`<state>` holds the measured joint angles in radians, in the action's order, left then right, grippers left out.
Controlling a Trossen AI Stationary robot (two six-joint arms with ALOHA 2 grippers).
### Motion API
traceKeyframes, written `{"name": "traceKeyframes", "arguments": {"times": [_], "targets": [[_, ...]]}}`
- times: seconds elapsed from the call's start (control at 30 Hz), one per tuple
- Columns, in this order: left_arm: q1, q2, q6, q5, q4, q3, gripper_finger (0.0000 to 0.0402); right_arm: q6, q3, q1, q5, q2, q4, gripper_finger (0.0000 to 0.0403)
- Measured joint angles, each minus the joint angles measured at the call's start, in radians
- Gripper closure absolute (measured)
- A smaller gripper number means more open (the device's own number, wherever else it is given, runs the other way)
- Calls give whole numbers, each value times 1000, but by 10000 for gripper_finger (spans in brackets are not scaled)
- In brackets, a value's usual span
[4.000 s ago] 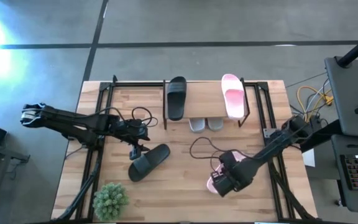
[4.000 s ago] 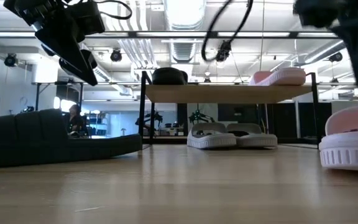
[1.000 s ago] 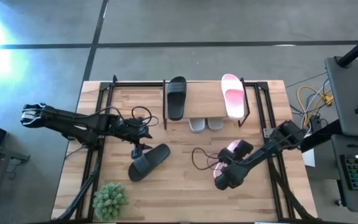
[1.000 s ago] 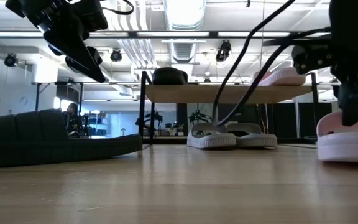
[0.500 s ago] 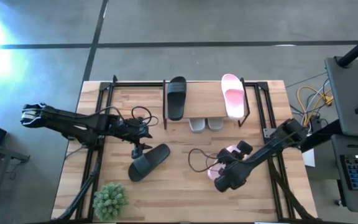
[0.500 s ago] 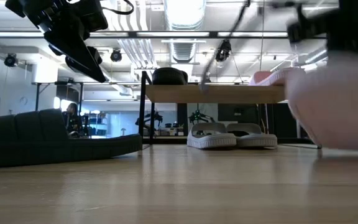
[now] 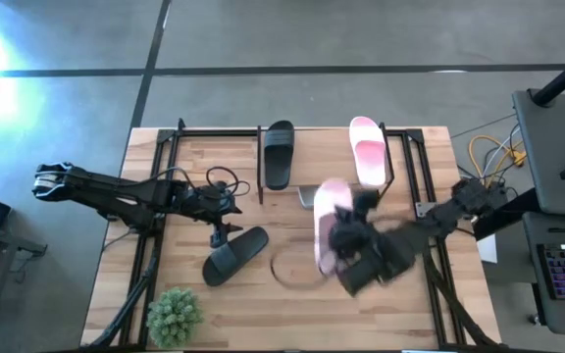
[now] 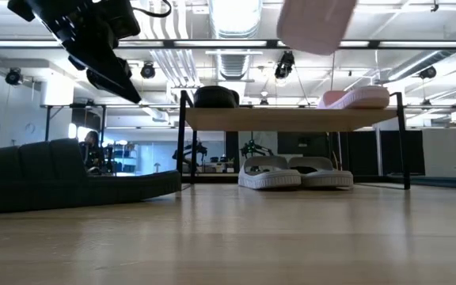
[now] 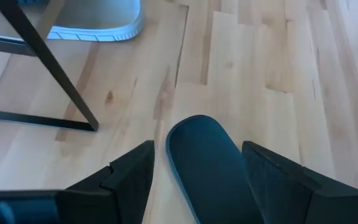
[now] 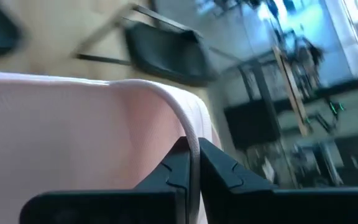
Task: Pick and place slides into the shelf
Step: Put the pink slide on the shelf
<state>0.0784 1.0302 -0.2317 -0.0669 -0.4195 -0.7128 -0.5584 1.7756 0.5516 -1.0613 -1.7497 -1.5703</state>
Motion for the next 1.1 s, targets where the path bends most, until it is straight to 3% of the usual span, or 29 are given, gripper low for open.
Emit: {"name": "traceKeyframes", "arguments": {"times": [0.17, 0.27, 0.43, 0.6, 0.73, 1.1], "targets": [[0, 0, -23, -41, 0, 0, 174, 116, 22, -194, -6, 75, 1, 390], [0, 0, -71, -64, 2, 0, 174, 308, -7, -333, 16, 145, 72, 390], [0, 0, -174, -150, 83, 0, 174, 757, -97, -578, 321, 247, 398, 390], [-1, 0, -182, -182, 175, 0, 174, 1066, -171, -720, 375, 261, 620, 390], [-1, 0, -183, -232, 183, 0, 174, 1129, -180, -807, 501, 232, 625, 390], [-1, 0, -268, -299, 230, -6, 174, 1303, -210, -928, 594, 156, 654, 390]]}}
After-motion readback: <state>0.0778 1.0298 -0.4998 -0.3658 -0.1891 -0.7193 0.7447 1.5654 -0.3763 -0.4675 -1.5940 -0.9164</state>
